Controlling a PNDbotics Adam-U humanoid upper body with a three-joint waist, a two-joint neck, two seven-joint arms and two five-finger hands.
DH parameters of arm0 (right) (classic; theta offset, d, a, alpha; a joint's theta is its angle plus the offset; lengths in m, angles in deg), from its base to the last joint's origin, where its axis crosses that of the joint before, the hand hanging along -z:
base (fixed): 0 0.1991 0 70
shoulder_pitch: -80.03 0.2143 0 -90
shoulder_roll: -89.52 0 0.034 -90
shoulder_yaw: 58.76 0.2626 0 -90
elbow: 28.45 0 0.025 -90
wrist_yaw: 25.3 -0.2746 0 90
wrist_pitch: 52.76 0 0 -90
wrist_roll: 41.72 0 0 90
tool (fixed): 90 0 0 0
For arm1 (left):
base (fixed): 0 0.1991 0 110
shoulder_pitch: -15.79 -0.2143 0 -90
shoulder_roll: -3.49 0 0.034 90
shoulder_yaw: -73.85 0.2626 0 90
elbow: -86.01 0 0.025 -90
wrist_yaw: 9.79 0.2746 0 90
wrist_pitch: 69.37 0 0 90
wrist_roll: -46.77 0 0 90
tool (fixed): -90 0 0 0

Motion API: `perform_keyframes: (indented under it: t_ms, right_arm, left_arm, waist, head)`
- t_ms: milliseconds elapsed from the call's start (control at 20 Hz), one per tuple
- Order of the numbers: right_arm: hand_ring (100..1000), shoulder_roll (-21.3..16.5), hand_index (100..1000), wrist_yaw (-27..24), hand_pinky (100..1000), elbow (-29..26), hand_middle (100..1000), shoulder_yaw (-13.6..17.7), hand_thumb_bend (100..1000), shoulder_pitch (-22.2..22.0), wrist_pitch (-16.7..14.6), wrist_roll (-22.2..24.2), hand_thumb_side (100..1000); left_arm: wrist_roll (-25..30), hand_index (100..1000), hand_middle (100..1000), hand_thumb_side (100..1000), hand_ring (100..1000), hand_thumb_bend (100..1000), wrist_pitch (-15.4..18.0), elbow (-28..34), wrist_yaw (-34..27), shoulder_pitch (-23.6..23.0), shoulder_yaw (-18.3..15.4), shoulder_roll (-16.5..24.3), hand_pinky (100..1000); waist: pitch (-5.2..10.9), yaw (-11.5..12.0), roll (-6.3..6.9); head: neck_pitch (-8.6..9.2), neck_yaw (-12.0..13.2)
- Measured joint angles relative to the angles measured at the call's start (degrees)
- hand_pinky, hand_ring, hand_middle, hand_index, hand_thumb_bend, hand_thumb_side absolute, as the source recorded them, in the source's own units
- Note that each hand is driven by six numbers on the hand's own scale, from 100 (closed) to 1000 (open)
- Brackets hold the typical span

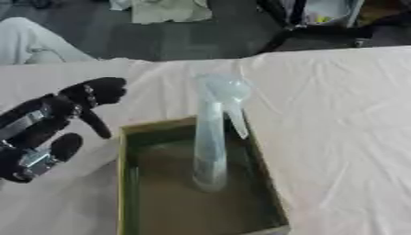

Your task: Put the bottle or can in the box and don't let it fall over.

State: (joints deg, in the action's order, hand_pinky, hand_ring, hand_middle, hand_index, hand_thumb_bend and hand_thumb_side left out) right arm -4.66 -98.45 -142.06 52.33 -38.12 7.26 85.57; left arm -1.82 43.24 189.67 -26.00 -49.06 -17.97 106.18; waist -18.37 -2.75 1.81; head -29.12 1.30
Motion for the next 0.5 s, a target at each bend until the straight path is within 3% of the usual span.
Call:
perform_keyframes:
  t_ms: [50, 100, 150, 250, 400, 500]
  right_arm:
    - [773, 0.23, 927, 0.14, 959, 0.0, 835, -0.04, 100, -0.24, -0.08, -0.08, 621]
    - [773, 0.38, 926, 0.26, 958, 0.0, 834, -0.16, 100, -0.4, -0.15, -0.15, 618]
    - [773, 0.58, 926, 0.3, 958, 0.0, 834, -0.28, 100, -0.65, -0.23, -0.23, 617]
    - [773, 1.02, 925, 0.33, 957, 0.0, 834, -0.37, 100, -0.97, -0.41, -0.41, 611]
    - [772, 1.76, 925, 0.47, 956, 0.0, 833, -0.68, 100, -1.55, -0.71, -0.71, 606]
    - [772, 2.25, 925, 0.49, 956, 0.0, 833, -0.72, 100, -1.79, -0.91, -0.91, 605]
  left_arm:
    - [0.02, 324, 1000, 692, 942, 160, -0.02, 0.14, -0.94, -1.08, -0.8, -0.25, 1000]
    - [0.03, 235, 1000, 703, 823, 195, -0.03, 0.18, -1.9, -2.19, -1.4, -0.5, 1000]
    - [0.04, 199, 1000, 708, 773, 211, -0.04, 0.17, -2.72, -3.22, -1.86, -0.71, 956]
    - [-0.24, 104, 1000, 715, 586, 232, -0.34, -0.15, -4.46, -5.13, -2.58, -0.93, 743]
    - [-1.8, 100, 987, 689, 448, 152, -1.91, -1.21, -7.17, -7.91, -3.33, -1.07, 535]
    - [-3.37, 100, 937, 687, 413, 145, -3.48, -1.63, -9.06, -9.6, -3.69, -1.38, 484]
  waist:
    - [0.09, 0.04, -0.21]
    - [0.2, 0.1, -0.46]
    - [0.31, 0.23, -0.64]
    - [0.55, 0.48, -0.9]
    - [0.8, 0.69, -1.28]
    - [0.97, 0.77, -1.57]
  head:
    - [0.0, -0.1]
    - [0.0, -0.23]
    - [0.0, -0.37]
    - [-0.01, -0.56]
    - [-0.15, -0.88]
    - [-0.39, -0.98]
